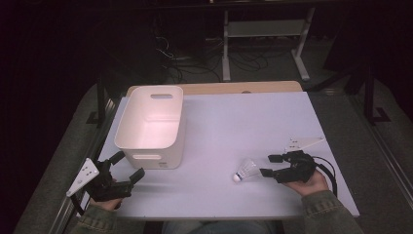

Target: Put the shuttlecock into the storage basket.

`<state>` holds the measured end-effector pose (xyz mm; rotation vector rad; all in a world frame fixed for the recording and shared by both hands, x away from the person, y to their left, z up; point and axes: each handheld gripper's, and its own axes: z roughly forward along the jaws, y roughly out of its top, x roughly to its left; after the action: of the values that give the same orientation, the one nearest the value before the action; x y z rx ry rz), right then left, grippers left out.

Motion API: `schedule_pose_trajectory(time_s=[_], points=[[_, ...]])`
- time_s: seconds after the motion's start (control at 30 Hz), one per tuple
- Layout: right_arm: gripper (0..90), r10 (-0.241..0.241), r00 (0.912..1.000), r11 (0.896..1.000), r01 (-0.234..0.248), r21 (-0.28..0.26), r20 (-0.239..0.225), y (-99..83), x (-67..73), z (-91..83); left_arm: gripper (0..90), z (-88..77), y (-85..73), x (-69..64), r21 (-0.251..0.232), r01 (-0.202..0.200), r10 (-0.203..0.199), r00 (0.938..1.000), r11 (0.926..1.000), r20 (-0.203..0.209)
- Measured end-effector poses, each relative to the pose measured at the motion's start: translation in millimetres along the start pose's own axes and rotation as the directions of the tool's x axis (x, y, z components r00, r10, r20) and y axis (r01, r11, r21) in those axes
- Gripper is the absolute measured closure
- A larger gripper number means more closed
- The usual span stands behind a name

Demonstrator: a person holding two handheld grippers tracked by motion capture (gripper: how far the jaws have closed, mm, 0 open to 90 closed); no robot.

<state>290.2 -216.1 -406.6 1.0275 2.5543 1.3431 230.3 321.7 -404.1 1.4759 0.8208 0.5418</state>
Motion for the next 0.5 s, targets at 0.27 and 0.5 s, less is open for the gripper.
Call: schedule_pose_trajectory(time_s=[0.27,0.5], points=[[58.3,0.002,0.9986,0.999,0.001,0.054,-0.053,-2.4,1.7,6.0,0.0,-0.9,0.5,-0.1,-0.001,-0.003,0.003,1.0000,1.0000,-0.002],[74.0,0.001,0.9963,0.996,0.007,0.090,-0.086,-4.3,1.1,9.4,0.0,-0.9,0.3,0.4,-0.001,-0.001,0.001,1.0000,1.0000,-0.001]])
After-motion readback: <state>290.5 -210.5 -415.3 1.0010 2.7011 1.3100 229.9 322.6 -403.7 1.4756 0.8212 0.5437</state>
